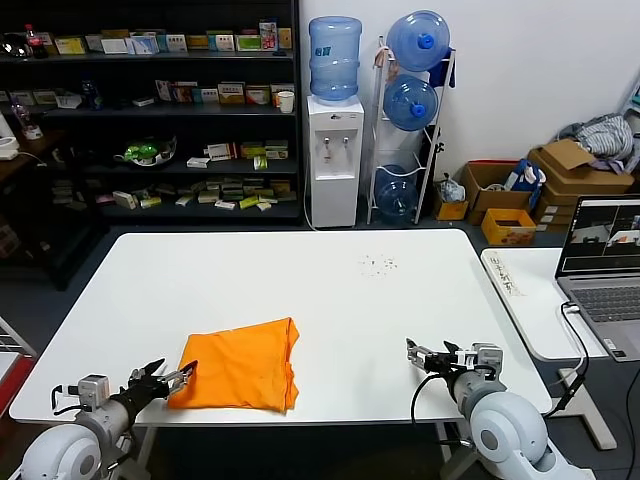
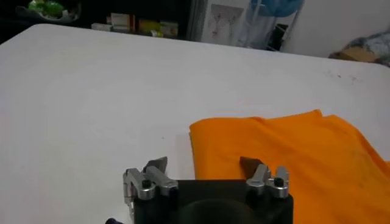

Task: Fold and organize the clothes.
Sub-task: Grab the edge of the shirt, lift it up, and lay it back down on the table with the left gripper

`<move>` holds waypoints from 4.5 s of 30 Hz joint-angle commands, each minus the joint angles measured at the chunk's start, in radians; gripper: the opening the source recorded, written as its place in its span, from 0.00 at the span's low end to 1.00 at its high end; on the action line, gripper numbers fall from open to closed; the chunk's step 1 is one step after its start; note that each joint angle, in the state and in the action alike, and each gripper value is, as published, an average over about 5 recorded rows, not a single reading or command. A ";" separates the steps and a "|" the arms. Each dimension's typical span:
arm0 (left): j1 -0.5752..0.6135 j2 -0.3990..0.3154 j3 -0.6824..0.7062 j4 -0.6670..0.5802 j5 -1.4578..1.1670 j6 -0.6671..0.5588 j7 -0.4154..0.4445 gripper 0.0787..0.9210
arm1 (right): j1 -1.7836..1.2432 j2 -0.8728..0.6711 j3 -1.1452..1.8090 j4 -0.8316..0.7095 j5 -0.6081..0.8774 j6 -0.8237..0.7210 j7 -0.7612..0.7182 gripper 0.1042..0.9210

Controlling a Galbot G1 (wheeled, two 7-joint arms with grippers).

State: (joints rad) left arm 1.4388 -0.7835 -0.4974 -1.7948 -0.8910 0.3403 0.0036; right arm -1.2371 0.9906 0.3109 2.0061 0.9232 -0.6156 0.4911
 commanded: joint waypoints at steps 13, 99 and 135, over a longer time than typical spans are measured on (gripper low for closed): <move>-0.017 -0.019 0.045 -0.005 0.007 0.018 -0.008 0.38 | -0.002 -0.001 0.003 0.004 0.002 0.000 0.001 0.88; -0.393 -0.572 0.576 -0.158 -0.313 0.078 -0.569 0.03 | -0.038 0.101 0.067 -0.055 -0.194 0.141 -0.089 0.88; -0.154 -0.476 0.363 -0.167 0.331 -0.335 -0.023 0.28 | -0.161 0.102 0.177 -0.048 -0.529 0.484 -0.429 0.88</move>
State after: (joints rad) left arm 1.1001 -1.3701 0.0054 -1.9235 -0.9674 0.3394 -0.3928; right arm -1.3165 1.0841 0.4124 1.9687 0.6431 -0.3616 0.2935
